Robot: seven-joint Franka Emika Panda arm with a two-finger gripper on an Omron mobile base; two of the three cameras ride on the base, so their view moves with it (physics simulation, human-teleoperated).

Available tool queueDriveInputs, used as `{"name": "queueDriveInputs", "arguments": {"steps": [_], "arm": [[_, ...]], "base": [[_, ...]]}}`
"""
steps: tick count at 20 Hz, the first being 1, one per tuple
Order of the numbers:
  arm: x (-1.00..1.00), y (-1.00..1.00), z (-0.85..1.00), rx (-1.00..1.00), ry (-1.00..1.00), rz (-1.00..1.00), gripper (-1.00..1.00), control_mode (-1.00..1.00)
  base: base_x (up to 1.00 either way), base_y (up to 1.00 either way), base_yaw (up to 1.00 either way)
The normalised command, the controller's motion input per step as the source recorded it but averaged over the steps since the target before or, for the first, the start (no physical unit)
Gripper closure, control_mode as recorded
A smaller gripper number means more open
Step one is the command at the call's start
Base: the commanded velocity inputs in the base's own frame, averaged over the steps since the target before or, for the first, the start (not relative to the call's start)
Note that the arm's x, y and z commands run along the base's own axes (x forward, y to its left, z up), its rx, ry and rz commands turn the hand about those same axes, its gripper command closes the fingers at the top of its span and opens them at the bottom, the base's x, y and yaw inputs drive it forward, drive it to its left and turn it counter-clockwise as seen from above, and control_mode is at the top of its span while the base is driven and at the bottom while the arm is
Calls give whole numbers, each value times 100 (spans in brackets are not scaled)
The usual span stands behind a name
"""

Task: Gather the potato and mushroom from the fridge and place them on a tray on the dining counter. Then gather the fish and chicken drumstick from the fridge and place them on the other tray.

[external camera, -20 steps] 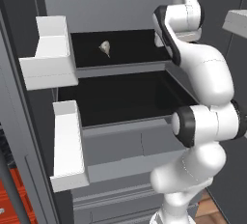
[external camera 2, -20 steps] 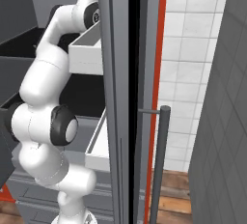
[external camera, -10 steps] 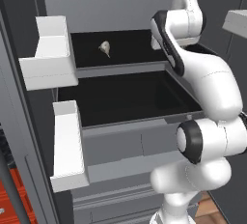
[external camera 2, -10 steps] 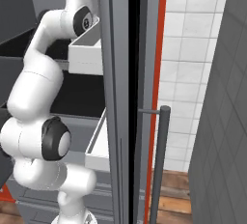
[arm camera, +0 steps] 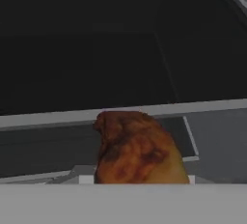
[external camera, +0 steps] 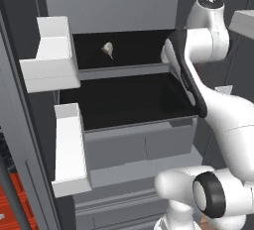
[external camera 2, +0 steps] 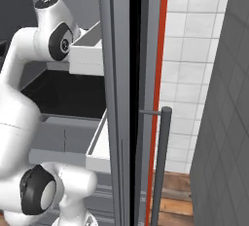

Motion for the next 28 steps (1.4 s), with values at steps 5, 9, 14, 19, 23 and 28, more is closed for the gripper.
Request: {"name": "queueDriveInputs", "arguments": {"steps": [5,9,14,19,23,28], "arm": [[-97,25,3,5,-3,-2,100,-100],[-94,26,5,4,0,-1,100,-100],[-91,24,7,2,0,0,100,-100],[-92,22,7,0,0,0,100,-100],[-91,18,0,0,0,0,100,-100],[-56,2,-1,0,0,0,100,-100]], "base": [[0,0,0],[0,0,0],[0,0,0],[0,0,0],[0,0,0],[0,0,0]]}}
